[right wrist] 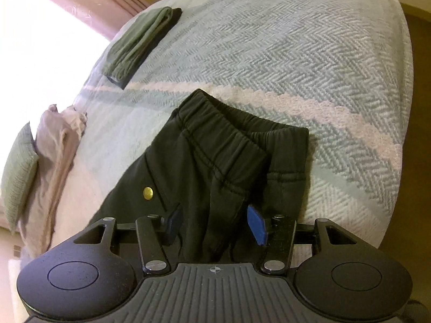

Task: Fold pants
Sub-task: 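Lift the trousers with both grippers and lay one leg over the other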

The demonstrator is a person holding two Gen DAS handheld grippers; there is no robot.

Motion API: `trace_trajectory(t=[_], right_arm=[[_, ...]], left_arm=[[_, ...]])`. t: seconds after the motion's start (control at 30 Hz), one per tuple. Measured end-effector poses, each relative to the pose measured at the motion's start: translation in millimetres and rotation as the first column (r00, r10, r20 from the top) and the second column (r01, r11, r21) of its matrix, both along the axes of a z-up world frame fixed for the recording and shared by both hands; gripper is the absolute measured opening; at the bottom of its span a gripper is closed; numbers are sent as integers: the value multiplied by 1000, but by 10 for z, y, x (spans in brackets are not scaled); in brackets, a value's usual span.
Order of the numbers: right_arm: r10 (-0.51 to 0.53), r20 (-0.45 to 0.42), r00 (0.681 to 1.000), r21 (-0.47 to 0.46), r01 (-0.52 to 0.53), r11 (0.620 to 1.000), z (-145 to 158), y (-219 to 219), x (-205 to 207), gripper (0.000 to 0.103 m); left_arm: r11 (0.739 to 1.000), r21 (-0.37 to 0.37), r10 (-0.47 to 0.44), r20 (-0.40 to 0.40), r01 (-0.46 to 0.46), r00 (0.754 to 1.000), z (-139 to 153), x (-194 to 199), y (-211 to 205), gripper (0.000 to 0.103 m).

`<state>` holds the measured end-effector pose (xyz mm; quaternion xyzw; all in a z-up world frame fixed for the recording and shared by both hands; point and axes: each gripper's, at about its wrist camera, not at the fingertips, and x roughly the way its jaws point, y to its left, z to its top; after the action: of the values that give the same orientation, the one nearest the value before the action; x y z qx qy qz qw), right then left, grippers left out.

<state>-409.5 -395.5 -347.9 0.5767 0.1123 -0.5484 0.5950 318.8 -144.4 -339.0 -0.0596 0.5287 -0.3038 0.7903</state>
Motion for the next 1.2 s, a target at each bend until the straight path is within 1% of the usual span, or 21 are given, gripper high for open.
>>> trace_trajectory(t=[0.03,0.1,0.2,0.27,0.33,0.37,0.4,0.53,0.63,0.67,0.7,0.73,0.8,0.83,0.9,0.97,1.0,1.03,1.1,1.17,1.2], right_arm=[[1,8,1000,-1,-1,1000,-3,8,-10,51],[-3,22,1000,-1,3,1000,-20,23,-23,51],[-19,56,998,24,18,1000,-86,39,-38,51],[-18,64,998,23,16,1000,-115,45,-47,51],[-20,61,998,16,19,1000,-137,47,-61,51],[-25,64,998,12,24,1000,-149,47,-73,51],[-32,71,997,7,31,999,-154,52,-88,51],[-77,123,989,-3,78,997,-194,67,-153,51],[-101,125,987,-12,103,995,-233,45,-168,51],[-109,131,985,-17,112,994,-259,29,-174,51],[-104,146,984,-19,108,994,-285,4,-177,46],[-92,147,985,-21,97,995,-295,-30,-164,19],[-78,54,996,-16,79,997,-234,-101,-125,15],[-68,50,996,-38,70,997,-158,-133,-135,15],[-37,63,997,-141,46,989,120,-152,-178,14],[-2,77,997,-222,19,975,418,-134,-255,14],[10,72,997,-247,9,969,526,-97,-304,13],[19,74,997,-256,0,967,577,-65,-352,13],[25,68,997,-216,-9,976,529,14,-431,14],[38,-10,999,-118,-39,992,292,61,-443,14],[38,-32,999,-56,-40,998,148,66,-446,15]], left_arm=[[1000,29,-6,-6,6,1000,-49,-21,13,9],[999,49,15,-34,-13,999,-185,-47,47,21],[996,-12,85,-83,-86,993,-306,-31,118,30],[992,-34,117,-102,-121,988,-367,-3,122,30],[992,-33,115,-98,-118,989,-386,51,85,26],[994,-15,105,-77,-106,992,-377,50,68,17],[996,4,93,-56,-93,994,-372,45,59,13],[996,11,85,-51,-85,995,-352,33,98,13],[997,39,75,-38,-73,996,-350,32,32,13],[997,56,59,-26,-58,998,-346,29,-4,11],[997,75,37,-9,-36,999,-335,24,-40,5],[996,84,15,15,-16,1000,-301,17,-69,4],[997,75,-11,65,6,998,-154,5,-87,2],[998,53,-22,89,17,996,-57,0,-78,3],[998,-8,-57,145,59,988,209,-88,21,3],[993,-23,-105,242,114,965,448,-264,200,4],[993,-24,-107,259,117,960,498,-354,329,4],[994,-14,-100,246,107,964,480,-434,468,5],[992,70,-115,204,103,972,270,-583,658,6],[986,155,-88,128,67,988,-64,-686,780,8],[986,164,-53,92,38,994,-206,-708,836,9]])
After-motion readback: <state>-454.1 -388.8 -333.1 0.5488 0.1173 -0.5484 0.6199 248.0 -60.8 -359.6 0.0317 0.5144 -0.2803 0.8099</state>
